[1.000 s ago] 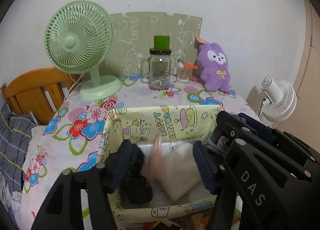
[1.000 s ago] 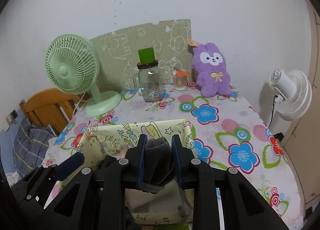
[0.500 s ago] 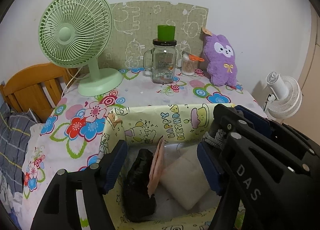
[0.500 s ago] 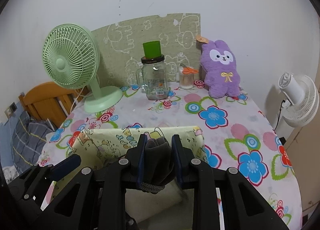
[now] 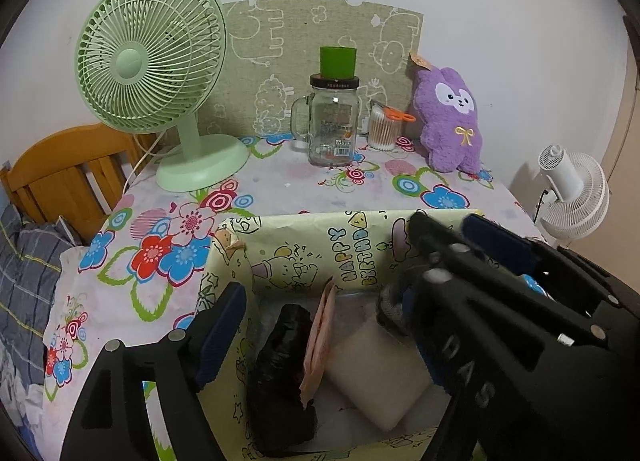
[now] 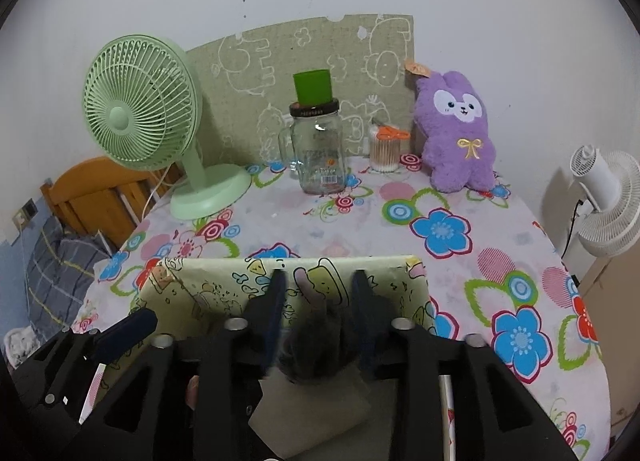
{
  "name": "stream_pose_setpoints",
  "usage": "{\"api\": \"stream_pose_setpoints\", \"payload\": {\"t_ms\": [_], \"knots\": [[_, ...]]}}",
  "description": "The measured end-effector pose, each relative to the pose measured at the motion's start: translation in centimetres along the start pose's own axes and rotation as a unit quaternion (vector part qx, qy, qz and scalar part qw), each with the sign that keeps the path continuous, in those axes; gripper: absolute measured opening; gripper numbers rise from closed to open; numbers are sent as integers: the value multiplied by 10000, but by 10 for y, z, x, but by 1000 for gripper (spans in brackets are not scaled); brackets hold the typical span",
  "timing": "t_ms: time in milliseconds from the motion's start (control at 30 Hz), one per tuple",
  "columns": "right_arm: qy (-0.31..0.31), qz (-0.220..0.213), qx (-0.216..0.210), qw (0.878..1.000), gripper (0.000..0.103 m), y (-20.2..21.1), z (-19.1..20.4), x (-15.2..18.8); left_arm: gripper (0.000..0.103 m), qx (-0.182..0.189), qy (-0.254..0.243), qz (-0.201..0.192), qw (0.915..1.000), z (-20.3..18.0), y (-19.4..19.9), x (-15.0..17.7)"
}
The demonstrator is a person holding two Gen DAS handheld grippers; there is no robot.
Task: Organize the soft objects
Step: 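Open the right tool to drop the grey sock into the basket, then withdraw both open tools from the basket toward the remaining items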
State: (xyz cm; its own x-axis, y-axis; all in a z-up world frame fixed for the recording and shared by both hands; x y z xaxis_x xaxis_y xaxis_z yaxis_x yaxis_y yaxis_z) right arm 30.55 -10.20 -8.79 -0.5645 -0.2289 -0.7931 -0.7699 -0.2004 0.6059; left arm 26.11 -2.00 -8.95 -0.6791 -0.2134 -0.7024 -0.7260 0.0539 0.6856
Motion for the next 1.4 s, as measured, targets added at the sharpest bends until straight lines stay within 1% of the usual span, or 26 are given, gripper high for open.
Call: {"api": "stream_pose_setpoints", "payload": {"t_ms": [33,167,233,333,533,700,833,1067,1167,1400], "knots": [[-19,-11,16,10000,66,1,0,0,83,15,-2,2,10000,0,0,0],[-7,-120,147,9998,77,7,-1,-1,87,51,-30,-52,10000,-2,3,0],[47,-93,187,9998,85,8,-1,-1,88,43,-47,-84,9999,-3,5,0],[39,-109,249,9996,89,12,-3,0,89,22,-86,-126,9999,-4,8,0],[40,-89,321,9994,90,21,-4,1,92,1,-140,-197,9997,-5,16,1],[116,-130,433,9989,93,32,-3,2,94,53,-162,-243,9996,-6,26,4],[201,-115,515,9984,93,41,-1,3,98,9,-187,-331,9993,-5,33,5],[197,-187,495,9984,93,57,2,6,100,-18,-228,-454,9987,-5,49,10],[221,-236,478,9983,97,65,4,7,101,-17,-231,-505,9985,-5,55,12],[250,-329,426,9982,98,83,8,10,102,-26,-235,-636,9977,-4,70,16]]}}
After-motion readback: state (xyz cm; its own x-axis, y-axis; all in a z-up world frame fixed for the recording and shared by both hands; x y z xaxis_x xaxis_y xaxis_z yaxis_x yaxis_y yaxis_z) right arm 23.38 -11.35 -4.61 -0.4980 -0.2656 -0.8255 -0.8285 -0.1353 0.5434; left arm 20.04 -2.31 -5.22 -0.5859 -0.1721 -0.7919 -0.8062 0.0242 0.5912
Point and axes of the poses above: each gripper's, at about its wrist camera, not at the fingertips, and y roughly against the way its jaws point, z to its left, x to its underside, the point moved 5 cm from there along -y, roughly the way its jaws point, and after that the axes turned 12 degrees about y, right-handed, at the moved point
